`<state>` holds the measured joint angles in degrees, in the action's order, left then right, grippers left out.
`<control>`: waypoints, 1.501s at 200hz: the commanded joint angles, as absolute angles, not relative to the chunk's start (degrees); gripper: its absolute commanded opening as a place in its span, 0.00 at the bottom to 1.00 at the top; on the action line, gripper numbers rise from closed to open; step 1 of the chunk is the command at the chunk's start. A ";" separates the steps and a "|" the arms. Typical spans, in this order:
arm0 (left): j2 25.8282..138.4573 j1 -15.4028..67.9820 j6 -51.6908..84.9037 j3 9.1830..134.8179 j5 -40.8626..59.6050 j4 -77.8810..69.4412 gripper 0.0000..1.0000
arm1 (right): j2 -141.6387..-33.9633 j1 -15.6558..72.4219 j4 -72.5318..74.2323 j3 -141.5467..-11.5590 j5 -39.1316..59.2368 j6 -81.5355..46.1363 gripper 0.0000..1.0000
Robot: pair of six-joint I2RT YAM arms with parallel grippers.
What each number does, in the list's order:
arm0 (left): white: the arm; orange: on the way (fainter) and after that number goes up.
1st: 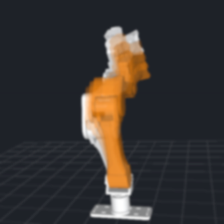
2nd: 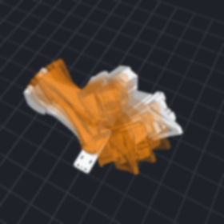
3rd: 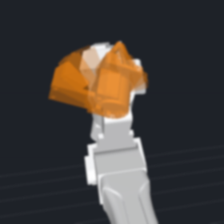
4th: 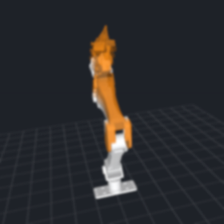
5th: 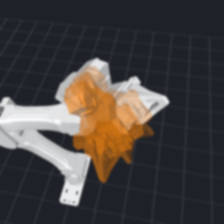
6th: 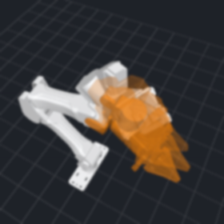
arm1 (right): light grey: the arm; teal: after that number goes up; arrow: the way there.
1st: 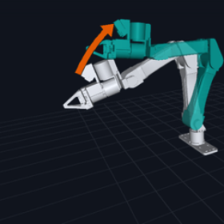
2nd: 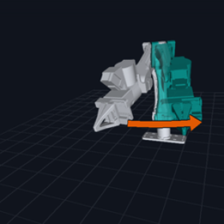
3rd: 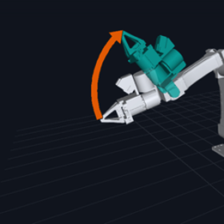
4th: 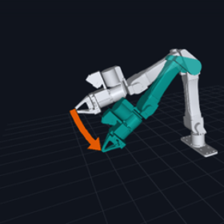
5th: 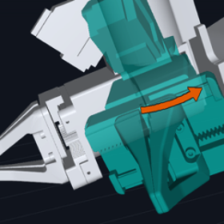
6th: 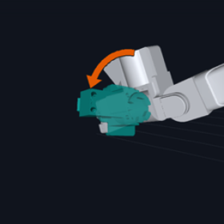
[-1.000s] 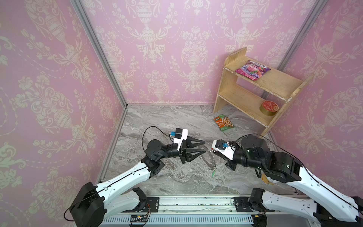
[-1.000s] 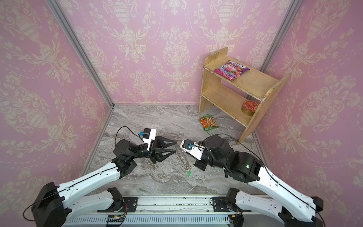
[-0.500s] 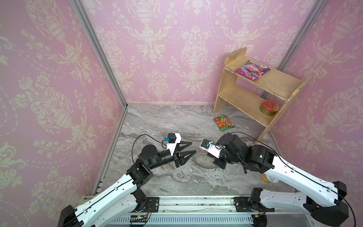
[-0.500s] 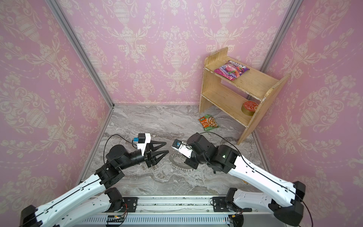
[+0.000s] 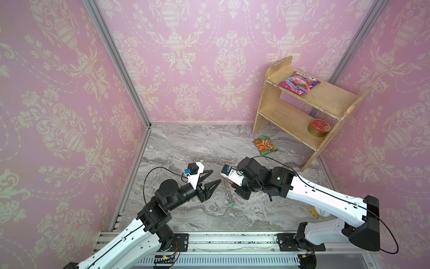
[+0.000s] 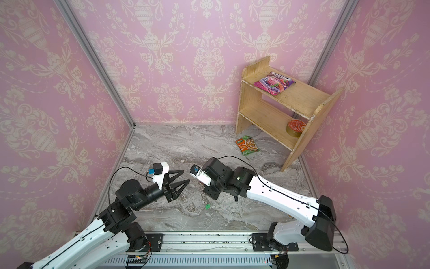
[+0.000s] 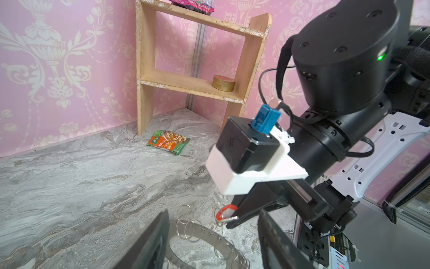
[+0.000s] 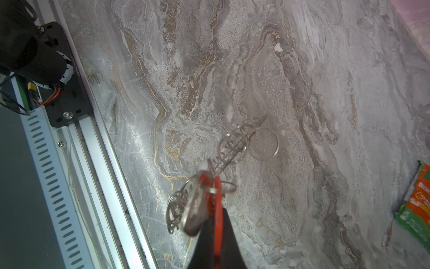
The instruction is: Put the keys on the keyring
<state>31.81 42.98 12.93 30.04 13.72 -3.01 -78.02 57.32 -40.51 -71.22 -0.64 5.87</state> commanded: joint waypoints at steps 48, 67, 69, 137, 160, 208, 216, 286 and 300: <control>30.91 43.38 11.47 28.73 11.38 -0.58 0.65 | -80.35 53.72 -38.30 -65.56 1.46 3.00 0.00; 31.58 43.36 11.33 29.08 11.84 -0.60 0.65 | -79.53 53.53 -40.49 -63.33 1.39 1.34 0.00; 31.63 43.40 11.34 29.11 11.84 -0.54 0.65 | -79.43 53.55 -40.69 -63.12 1.34 1.08 0.00; 33.03 43.36 11.43 28.21 10.86 -1.31 0.67 | -75.85 53.53 -45.52 -55.79 2.30 -9.18 0.00; 33.59 43.40 11.36 28.43 9.18 -0.40 0.67 | -78.21 53.58 -45.75 -54.65 3.52 -13.45 0.00; 33.75 43.33 11.77 29.30 4.89 3.02 0.68 | -81.45 53.57 -45.79 -50.84 1.09 -21.94 0.00; 33.76 43.39 11.82 29.31 4.71 3.31 0.68 | -81.63 53.55 -45.84 -50.29 0.69 -22.89 0.00; 34.26 43.40 12.59 29.82 -1.17 7.11 0.70 | -79.30 53.27 -48.32 -48.60 -4.86 -26.89 0.36; 34.75 43.35 12.31 30.44 -3.32 8.43 0.70 | -77.66 52.69 -48.19 -48.40 -5.47 -26.81 0.37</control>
<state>34.09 42.98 12.71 28.86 1.83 4.71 -80.75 53.36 -46.24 -49.12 -2.07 -25.15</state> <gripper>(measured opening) 0.699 0.357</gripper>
